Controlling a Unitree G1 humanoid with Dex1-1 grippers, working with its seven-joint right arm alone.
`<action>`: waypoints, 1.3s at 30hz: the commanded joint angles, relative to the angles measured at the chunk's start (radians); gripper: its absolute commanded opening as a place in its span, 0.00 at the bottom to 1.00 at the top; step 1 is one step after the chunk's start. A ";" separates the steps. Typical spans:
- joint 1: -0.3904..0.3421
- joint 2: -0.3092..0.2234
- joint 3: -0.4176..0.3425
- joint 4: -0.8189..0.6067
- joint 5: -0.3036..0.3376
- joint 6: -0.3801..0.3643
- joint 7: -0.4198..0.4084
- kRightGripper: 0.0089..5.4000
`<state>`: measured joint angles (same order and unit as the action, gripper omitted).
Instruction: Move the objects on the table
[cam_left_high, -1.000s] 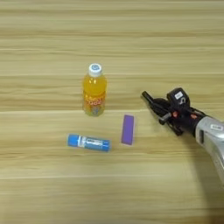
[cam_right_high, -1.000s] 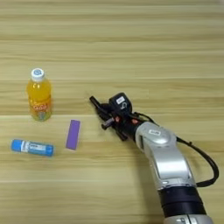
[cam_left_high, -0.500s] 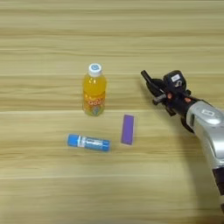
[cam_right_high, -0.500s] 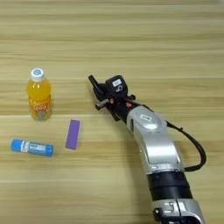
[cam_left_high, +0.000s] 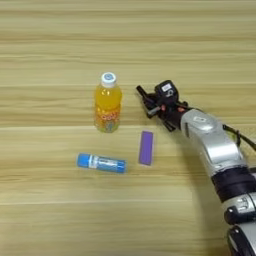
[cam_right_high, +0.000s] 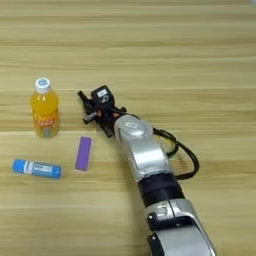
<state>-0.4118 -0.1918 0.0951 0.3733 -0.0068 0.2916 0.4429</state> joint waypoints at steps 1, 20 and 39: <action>-0.095 0.012 0.007 0.013 -0.005 -0.046 -0.009 0.16; -0.112 0.037 0.025 0.111 -0.005 -0.082 0.018 0.31; -0.098 0.029 -0.012 0.048 0.025 -0.102 0.035 0.64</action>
<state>-0.4566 -0.1497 0.1066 0.4969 -0.0026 0.2274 0.4866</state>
